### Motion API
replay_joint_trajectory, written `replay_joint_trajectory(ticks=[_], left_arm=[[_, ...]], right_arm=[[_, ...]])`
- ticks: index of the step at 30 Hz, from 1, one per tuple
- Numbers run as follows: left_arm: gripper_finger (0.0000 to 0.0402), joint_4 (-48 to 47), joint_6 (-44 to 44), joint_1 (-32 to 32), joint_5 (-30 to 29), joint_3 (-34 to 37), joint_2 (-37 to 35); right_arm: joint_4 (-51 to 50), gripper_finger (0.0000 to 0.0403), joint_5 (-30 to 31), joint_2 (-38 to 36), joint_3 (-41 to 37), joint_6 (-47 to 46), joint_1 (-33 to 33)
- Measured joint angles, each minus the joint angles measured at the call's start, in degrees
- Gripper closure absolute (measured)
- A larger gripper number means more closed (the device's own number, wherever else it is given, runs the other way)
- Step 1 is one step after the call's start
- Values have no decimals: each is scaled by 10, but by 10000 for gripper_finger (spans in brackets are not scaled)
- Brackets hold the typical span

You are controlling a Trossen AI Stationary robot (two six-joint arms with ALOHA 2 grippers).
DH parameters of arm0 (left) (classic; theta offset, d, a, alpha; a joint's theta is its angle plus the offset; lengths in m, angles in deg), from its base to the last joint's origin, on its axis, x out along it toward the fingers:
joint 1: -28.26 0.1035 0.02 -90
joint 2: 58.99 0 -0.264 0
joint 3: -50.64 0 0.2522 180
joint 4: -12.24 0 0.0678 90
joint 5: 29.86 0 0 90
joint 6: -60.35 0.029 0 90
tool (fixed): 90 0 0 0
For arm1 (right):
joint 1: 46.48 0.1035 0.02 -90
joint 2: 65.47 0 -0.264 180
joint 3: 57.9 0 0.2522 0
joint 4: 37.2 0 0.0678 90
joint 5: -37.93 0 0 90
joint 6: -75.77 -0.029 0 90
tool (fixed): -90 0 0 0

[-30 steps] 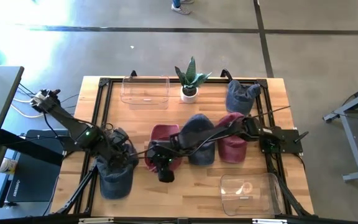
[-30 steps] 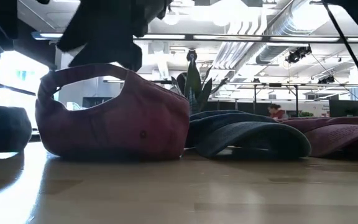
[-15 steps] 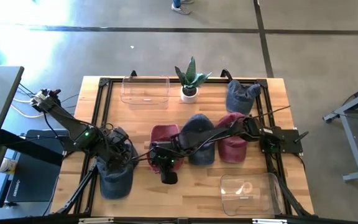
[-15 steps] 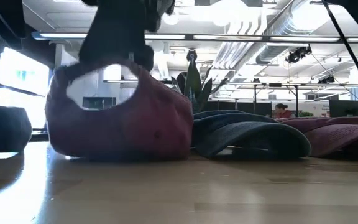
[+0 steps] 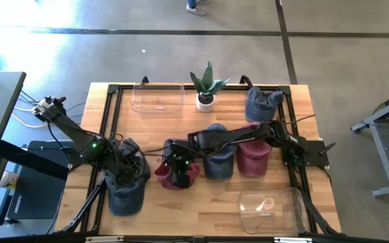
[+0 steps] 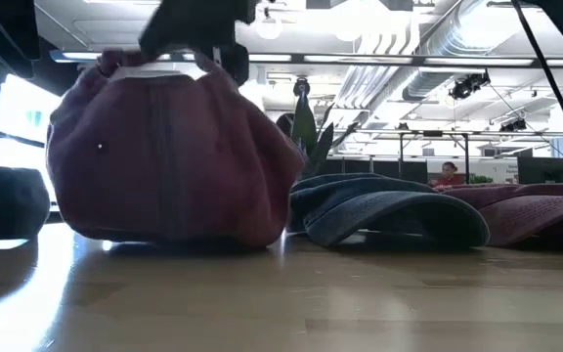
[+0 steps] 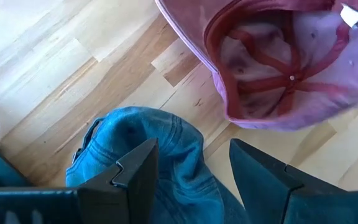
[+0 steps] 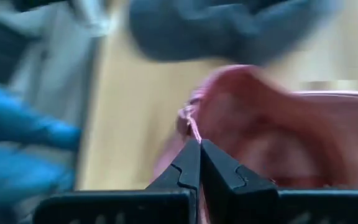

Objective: Pick & Place hat
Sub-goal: Put the left red cap into the top transparent bin

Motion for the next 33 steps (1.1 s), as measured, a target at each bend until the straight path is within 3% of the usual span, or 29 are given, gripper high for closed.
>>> replay_joint_trajectory(ticks=[5,17,26,29,33], left_arm=[[209,16,0,0,8,0,0],[209,129,67,0,3,0,0],[209,138,60,24,-5,0,2],[209,152,81,63,30,0,2],[209,201,151,115,86,8,9]], right_arm=[[-17,401,117,0,-34,-14,-33],[20,380,193,1,-170,-45,-69],[-123,254,176,1,-72,-91,-87],[-164,225,115,1,-38,-83,-78],[-170,218,51,1,-31,-27,-30]])
